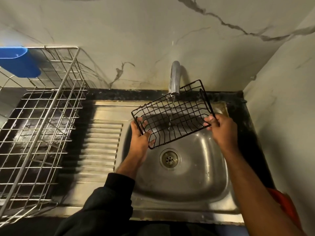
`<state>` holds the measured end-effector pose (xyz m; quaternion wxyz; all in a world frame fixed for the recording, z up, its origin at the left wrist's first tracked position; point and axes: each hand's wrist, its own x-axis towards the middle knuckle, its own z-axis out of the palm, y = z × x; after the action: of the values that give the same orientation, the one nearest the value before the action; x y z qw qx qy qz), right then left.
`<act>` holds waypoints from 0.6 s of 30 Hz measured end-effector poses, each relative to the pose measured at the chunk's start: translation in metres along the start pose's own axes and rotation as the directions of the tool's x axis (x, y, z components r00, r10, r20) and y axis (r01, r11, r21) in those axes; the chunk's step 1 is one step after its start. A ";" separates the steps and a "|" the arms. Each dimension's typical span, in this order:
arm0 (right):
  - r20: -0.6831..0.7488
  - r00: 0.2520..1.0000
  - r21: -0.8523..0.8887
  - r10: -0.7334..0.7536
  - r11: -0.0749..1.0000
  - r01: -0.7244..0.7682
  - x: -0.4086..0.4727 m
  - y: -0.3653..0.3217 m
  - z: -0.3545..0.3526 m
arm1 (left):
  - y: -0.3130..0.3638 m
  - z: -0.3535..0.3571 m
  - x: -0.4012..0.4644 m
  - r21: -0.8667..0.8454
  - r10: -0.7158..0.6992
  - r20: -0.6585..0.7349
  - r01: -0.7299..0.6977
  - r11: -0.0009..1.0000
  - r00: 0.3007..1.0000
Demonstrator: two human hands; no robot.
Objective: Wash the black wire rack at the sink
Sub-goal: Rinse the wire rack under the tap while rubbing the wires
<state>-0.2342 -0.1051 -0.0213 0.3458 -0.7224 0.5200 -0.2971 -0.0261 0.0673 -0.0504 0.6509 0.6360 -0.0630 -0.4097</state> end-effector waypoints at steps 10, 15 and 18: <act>-0.102 0.995 0.047 -0.014 0.999 0.019 -0.013 0.013 -0.014 | 0.001 0.019 -0.016 -0.054 -0.003 0.006 0.004 0.999 1.000; -0.131 0.991 0.070 -0.005 0.997 0.014 -0.019 0.008 -0.020 | 0.005 0.021 -0.023 -0.054 -0.017 0.003 0.017 0.998 1.000; -0.098 0.995 0.119 -0.012 0.993 0.023 -0.023 0.003 -0.020 | 0.008 0.016 -0.027 -0.022 -0.008 -0.036 0.007 1.000 0.999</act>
<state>-0.2579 -0.0880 -0.0137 0.3603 -0.6895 0.5110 -0.3656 -0.0500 0.0706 -0.0286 0.6574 0.6362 -0.0442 -0.4014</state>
